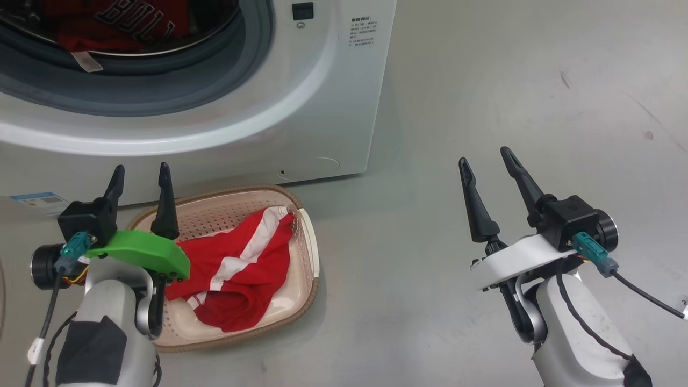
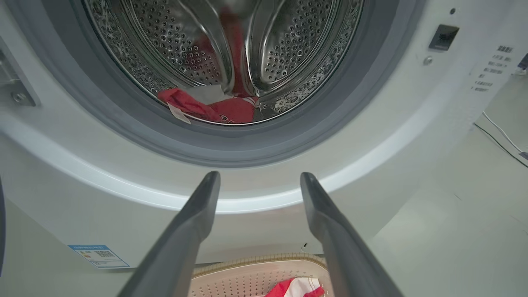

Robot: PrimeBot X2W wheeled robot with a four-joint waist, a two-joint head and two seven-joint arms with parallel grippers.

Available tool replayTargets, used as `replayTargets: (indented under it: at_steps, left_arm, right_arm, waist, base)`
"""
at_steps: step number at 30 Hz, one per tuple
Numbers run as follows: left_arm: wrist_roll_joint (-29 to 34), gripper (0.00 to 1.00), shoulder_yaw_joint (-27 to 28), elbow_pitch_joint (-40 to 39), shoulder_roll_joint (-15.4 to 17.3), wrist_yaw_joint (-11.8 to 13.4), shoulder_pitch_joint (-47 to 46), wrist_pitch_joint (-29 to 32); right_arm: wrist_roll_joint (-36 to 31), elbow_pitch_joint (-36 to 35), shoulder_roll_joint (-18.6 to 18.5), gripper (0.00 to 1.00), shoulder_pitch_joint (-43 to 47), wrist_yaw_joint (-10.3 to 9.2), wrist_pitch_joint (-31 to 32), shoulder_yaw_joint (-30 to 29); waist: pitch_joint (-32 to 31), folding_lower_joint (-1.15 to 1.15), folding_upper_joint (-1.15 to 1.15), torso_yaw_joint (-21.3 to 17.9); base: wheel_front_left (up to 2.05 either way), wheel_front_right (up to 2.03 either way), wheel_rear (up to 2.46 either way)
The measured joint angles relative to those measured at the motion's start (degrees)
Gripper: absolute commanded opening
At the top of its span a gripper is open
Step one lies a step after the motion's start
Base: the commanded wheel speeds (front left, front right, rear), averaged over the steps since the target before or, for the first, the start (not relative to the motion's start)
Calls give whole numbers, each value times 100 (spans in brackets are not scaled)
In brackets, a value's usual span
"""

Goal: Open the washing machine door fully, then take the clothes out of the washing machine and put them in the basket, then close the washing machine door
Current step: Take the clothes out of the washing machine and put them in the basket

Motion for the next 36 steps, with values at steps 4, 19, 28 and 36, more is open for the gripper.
replayTargets:
  at_steps: [4, 19, 28, 36]
  left_arm:
    - [145, 100, 13, -391, -1, 0, 209, -3]
    - [450, 100, 45, -1151, 3, 240, 1511, -4]
    - [459, 100, 2, -1404, 1, 308, 2085, -3]
    - [458, 100, -10, -1675, -4, 366, 2475, -3]
  right_arm:
    - [0, 44, 1, 100, 122, 33, 0, 4]
    - [37, 177, 8, 100, 677, 91, 0, -32]
    - [45, 204, 11, 100, 881, 91, 1, -66]
    - [60, 191, 16, 100, 1048, 91, 1, -73]
  waist:
    - [-238, 0, 0, 66]
    - [-1087, 0, 0, 136]
    - [-1399, 0, 0, 130]
    - [-1563, 0, 0, 99]
  base:
    - [0, 0, 0]
    - [0, 0, 0]
    - [0, 0, 0]
    - [0, 0, 0]
